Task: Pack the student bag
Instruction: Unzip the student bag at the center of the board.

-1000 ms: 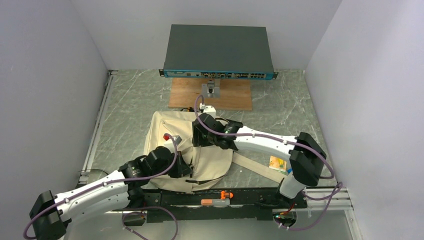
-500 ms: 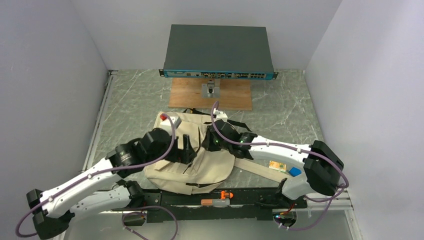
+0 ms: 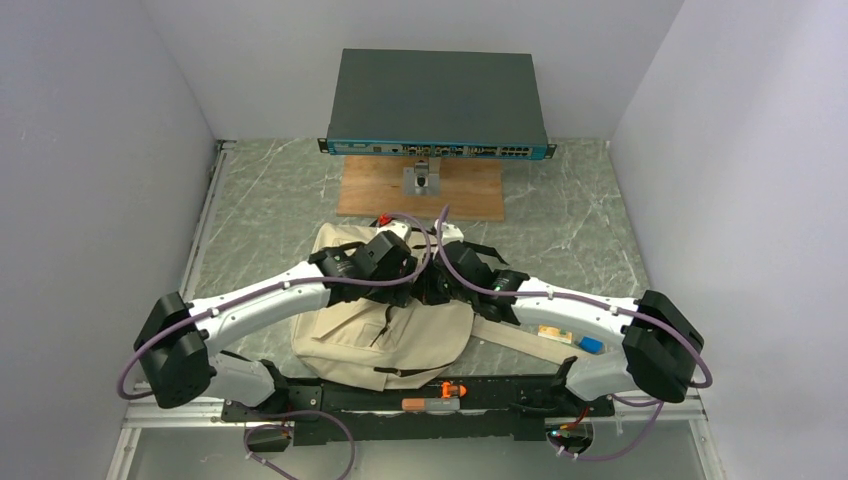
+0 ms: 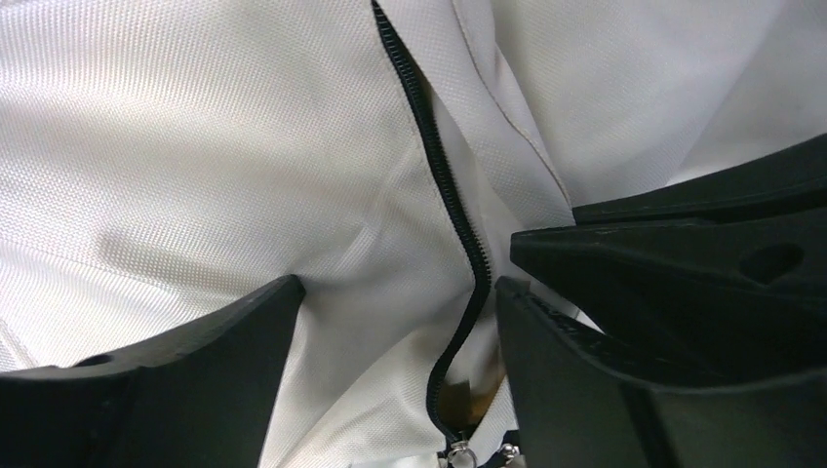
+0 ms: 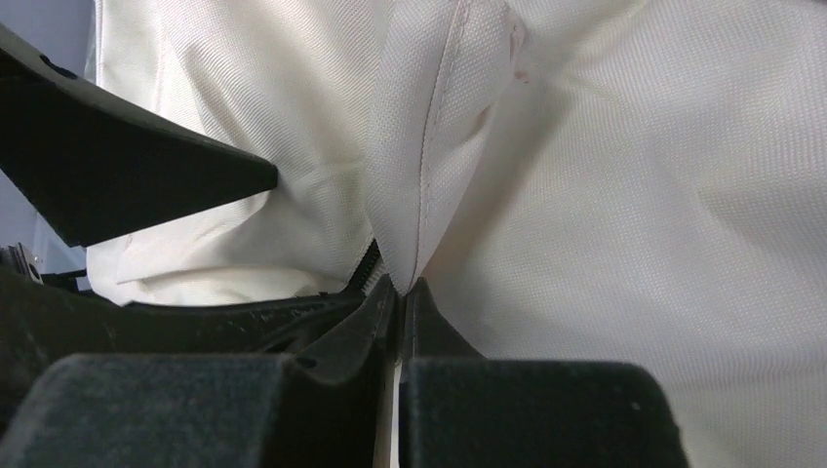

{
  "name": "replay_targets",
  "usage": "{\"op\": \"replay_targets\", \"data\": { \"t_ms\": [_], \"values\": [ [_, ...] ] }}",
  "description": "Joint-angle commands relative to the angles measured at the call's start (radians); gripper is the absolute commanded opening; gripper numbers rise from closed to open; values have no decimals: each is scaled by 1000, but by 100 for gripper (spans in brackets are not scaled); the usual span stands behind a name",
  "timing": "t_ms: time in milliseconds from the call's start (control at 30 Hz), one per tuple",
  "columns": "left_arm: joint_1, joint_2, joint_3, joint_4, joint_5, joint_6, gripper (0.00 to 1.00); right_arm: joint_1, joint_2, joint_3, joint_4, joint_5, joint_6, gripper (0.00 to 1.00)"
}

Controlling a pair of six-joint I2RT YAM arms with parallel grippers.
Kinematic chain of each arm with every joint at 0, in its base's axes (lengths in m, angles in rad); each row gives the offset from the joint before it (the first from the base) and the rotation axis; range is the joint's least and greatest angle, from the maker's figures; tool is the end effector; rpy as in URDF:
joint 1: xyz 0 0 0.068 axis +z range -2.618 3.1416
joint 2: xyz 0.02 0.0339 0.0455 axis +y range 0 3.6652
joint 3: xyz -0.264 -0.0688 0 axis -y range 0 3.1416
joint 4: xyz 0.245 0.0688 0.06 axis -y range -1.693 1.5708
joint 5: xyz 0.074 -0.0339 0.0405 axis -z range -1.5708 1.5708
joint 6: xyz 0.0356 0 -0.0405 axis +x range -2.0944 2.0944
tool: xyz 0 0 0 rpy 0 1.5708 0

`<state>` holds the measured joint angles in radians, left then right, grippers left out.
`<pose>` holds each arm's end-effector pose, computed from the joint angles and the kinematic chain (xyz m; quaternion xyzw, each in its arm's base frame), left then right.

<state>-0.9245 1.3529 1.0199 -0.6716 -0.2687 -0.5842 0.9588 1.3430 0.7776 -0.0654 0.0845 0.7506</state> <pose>0.1715 -0.2116 0.2565 0.1242 0.9441 -0.0958 0.2898 0.1678 0.2338 0.2255 -0.0735 0.8879 0.3166 0.3254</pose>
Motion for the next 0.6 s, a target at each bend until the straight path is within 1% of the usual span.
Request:
{"op": "replay_targets", "data": {
  "t_ms": [0,33,100,200,233,267,367,400,433,467,533,567],
  "values": [
    [-10,44,11,2,-62,11,85,-9,-44,-15,-4,-46,-50,0],
    [-15,58,15,-4,-83,9,87,-9,-45,-17,0,-50,-50,0],
    [-18,95,30,-28,-107,0,86,-9,-45,-17,1,-52,-49,0],
    [-33,120,27,-9,-83,6,87,-9,-49,-16,-8,-44,-62,0],
    [-34,119,10,6,-73,8,87,-9,-49,-17,-10,-42,-67,0],
    [-34,119,0,9,-76,7,83,-9,-49,-14,-19,-40,-74,0],
    [-30,128,-12,-19,-123,0,42,-7,-47,8,-79,-20,-116,0],
    [-29,120,-16,-28,-138,-1,31,-6,-52,12,-102,-7,-135,0],
    [-28,96,-23,-29,-148,-3,21,-6,-59,15,-130,8,-157,2],
    [-28,61,-35,-18,-149,-3,15,-6,-72,19,-161,23,-181,6],
    [-18,-21,-77,27,-128,-2,12,-5,-110,30,-231,49,-232,14],
    [-8,-68,-102,70,-101,0,10,-3,-137,29,-261,56,-258,20]
  ]
}}
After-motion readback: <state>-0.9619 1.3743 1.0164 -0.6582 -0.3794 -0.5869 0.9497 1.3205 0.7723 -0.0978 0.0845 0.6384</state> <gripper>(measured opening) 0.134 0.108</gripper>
